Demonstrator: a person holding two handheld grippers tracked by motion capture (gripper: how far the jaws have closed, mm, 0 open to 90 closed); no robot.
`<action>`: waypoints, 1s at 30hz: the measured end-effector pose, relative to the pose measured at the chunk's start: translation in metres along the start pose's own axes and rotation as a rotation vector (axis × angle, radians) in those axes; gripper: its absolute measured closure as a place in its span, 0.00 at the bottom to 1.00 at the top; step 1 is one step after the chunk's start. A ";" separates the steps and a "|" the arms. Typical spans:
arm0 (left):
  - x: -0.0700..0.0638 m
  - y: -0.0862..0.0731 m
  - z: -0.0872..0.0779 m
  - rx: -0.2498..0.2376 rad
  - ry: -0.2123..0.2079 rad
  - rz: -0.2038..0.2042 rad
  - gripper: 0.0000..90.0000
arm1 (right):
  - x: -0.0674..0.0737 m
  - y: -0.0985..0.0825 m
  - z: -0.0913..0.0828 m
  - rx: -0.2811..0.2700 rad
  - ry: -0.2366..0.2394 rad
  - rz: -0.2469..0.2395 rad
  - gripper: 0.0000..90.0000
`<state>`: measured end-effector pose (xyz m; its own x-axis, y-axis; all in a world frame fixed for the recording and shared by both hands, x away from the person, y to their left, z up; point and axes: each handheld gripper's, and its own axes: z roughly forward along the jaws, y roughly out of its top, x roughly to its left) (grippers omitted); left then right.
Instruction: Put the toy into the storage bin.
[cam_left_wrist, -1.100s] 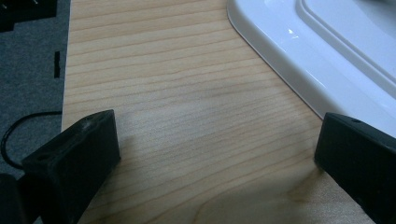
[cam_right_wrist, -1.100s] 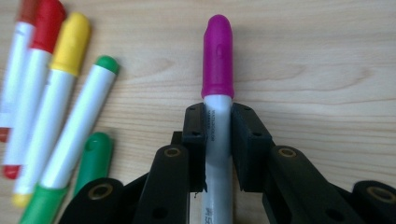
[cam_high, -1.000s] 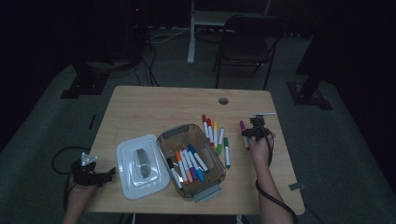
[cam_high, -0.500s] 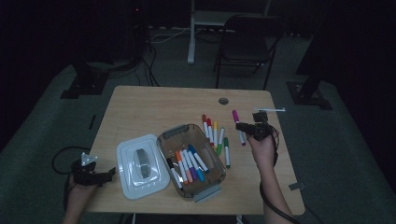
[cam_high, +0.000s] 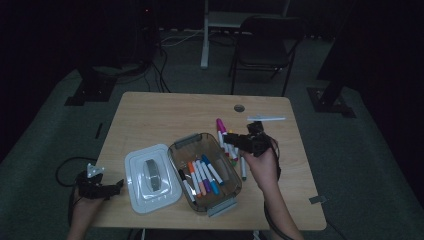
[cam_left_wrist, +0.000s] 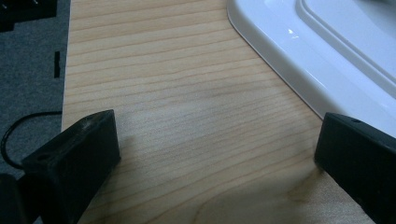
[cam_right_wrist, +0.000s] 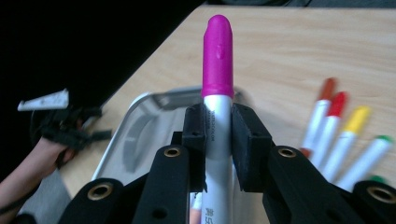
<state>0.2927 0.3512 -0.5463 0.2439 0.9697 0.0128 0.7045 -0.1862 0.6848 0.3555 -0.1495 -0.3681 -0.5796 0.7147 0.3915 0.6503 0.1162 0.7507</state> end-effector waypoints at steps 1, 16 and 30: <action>0.000 0.000 0.000 0.000 0.000 0.000 0.01 | 0.006 -0.001 0.004 0.010 0.017 -0.006 0.85; 0.000 0.000 0.000 0.001 0.000 0.000 0.01 | 0.059 -0.024 0.076 0.229 0.113 -0.083 0.85; 0.000 0.000 0.000 0.000 0.000 -0.001 0.01 | 0.072 -0.041 0.110 0.402 0.173 -0.103 0.86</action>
<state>0.2927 0.3511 -0.5463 0.2434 0.9698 0.0124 0.7047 -0.1856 0.6848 0.3415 -0.0265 -0.4292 -0.7027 0.5633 0.4346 0.7042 0.4638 0.5375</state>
